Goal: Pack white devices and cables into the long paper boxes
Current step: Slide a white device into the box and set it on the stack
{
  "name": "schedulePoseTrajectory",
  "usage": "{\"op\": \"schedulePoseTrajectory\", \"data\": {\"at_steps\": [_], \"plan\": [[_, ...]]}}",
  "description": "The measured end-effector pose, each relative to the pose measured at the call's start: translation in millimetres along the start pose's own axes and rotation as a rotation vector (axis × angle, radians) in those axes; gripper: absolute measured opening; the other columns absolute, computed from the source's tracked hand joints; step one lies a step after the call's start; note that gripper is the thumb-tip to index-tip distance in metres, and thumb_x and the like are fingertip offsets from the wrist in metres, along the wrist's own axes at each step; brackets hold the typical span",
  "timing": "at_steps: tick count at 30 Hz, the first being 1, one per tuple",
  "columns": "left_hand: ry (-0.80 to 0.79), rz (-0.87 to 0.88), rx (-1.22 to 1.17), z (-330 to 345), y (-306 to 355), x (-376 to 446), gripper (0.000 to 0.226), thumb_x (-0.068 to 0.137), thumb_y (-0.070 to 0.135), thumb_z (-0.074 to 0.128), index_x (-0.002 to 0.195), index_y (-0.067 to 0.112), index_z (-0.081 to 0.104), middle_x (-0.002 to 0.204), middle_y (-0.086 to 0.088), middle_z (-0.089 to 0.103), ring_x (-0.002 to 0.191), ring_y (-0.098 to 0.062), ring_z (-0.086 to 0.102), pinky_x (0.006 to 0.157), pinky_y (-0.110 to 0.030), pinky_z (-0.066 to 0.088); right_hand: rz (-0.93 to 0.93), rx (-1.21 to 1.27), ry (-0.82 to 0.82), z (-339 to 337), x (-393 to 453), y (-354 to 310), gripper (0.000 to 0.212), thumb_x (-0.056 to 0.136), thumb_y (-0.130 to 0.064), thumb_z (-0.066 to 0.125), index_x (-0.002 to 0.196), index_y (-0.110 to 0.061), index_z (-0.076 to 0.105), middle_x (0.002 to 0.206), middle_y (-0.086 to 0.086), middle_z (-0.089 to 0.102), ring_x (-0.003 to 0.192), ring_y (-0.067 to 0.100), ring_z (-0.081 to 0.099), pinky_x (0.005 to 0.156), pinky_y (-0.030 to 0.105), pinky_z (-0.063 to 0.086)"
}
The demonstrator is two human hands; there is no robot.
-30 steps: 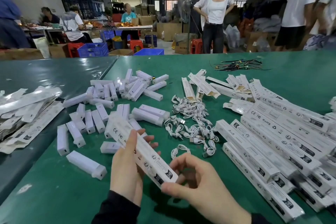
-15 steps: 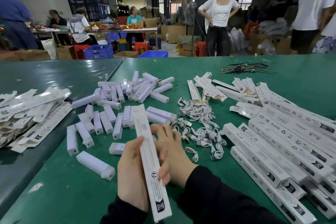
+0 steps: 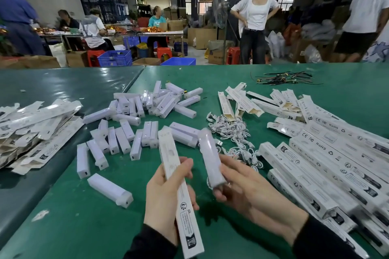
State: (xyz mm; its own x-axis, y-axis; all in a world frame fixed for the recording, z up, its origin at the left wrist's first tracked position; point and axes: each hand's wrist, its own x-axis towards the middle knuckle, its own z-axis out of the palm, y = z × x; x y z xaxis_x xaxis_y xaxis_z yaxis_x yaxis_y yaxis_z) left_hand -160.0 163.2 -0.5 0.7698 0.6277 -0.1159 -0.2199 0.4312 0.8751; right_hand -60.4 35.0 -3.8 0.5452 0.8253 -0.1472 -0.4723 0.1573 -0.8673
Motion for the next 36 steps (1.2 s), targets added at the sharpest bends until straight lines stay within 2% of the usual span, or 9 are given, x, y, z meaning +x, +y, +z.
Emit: {"op": "schedulePoseTrajectory", "data": {"at_steps": [6,10,13,15,19,23,27,30,36], "plan": [[-0.057,-0.004,0.15,3,-3,-2,0.054,0.049,0.021,0.081,0.095,0.001,0.064,0.06,-0.013,0.065,0.034,-0.016,0.05,0.033,-0.022,0.041,0.048,-0.339,-0.163,-4,-25,4,0.029,0.097,-0.02,0.055,0.126,-0.015,0.054,0.096,0.011,0.073,0.077,0.024,0.066,0.065,0.028,0.048],[-0.127,-0.013,0.259,3,-5,-1,0.047,0.043,0.012,0.089,0.082,0.003,0.064,0.063,-0.02,0.065,0.032,-0.017,0.047,0.031,-0.022,0.039,-0.108,-0.575,0.112,-5,-22,-2,0.024,0.086,-0.033,0.067,0.101,-0.013,0.065,0.084,0.001,0.07,0.066,0.013,0.06,0.051,0.024,0.042],[-0.244,-0.02,0.313,7,-10,-3,0.029,0.049,0.002,0.088,0.073,0.012,0.073,0.07,-0.021,0.07,0.035,-0.017,0.054,0.03,-0.022,0.041,-0.168,-0.512,0.227,-9,-22,-6,0.048,0.067,-0.051,0.076,0.107,-0.028,0.065,0.085,0.0,0.071,0.062,0.015,0.061,0.05,0.026,0.043],[-0.319,-0.038,0.315,11,-13,-7,0.023,0.054,0.003,0.081,0.072,0.016,0.075,0.066,-0.015,0.069,0.032,-0.017,0.053,0.029,-0.021,0.04,-0.205,-0.53,0.213,-12,-23,-7,0.033,0.075,-0.042,0.08,0.105,-0.036,0.068,0.081,-0.002,0.071,0.063,0.014,0.06,0.051,0.024,0.045],[-0.318,-0.081,0.352,13,-15,-8,0.028,0.061,0.022,0.089,0.08,0.012,0.072,0.062,-0.015,0.062,0.029,-0.017,0.045,0.03,-0.021,0.038,-0.298,-0.573,0.284,-16,-23,-10,0.013,0.085,-0.017,0.071,0.093,-0.028,0.074,0.08,0.005,0.074,0.063,0.014,0.063,0.052,0.021,0.048],[-0.33,-0.149,0.291,13,-11,-11,0.032,0.065,0.047,0.065,0.083,0.021,0.073,0.054,-0.011,0.044,0.036,-0.018,0.043,0.036,-0.023,0.039,-0.451,-0.282,0.52,-30,-25,-26,0.017,0.088,-0.016,0.065,0.106,-0.014,0.065,0.078,0.008,0.074,0.061,0.014,0.065,0.056,0.019,0.054],[-0.396,-0.021,0.33,12,-9,-12,0.026,0.077,0.03,0.068,0.099,0.016,0.07,0.083,-0.015,0.071,0.05,-0.021,0.057,0.043,-0.029,0.05,-0.644,-0.044,0.531,-40,-28,-42,0.03,0.084,-0.019,0.064,0.114,-0.013,0.065,0.099,0.009,0.074,0.081,0.022,0.072,0.07,0.022,0.057],[-0.504,-0.047,0.3,13,-7,-15,0.023,0.08,0.029,0.067,0.103,0.026,0.062,0.077,-0.019,0.064,0.038,-0.024,0.049,0.036,-0.026,0.043,-0.741,-0.079,0.474,-36,-28,-42,0.03,0.084,-0.023,0.064,0.113,-0.018,0.067,0.106,0.009,0.072,0.09,0.025,0.072,0.078,0.025,0.057],[-0.688,-0.049,0.283,15,-9,-22,0.053,0.072,0.022,0.073,0.113,0.048,0.051,0.065,-0.022,0.053,0.036,-0.016,0.048,0.037,-0.02,0.04,-0.69,-0.286,0.506,-37,-24,-36,0.037,0.086,-0.03,0.063,0.123,-0.033,0.067,0.097,-0.006,0.068,0.096,0.02,0.066,0.078,0.025,0.057]]}}
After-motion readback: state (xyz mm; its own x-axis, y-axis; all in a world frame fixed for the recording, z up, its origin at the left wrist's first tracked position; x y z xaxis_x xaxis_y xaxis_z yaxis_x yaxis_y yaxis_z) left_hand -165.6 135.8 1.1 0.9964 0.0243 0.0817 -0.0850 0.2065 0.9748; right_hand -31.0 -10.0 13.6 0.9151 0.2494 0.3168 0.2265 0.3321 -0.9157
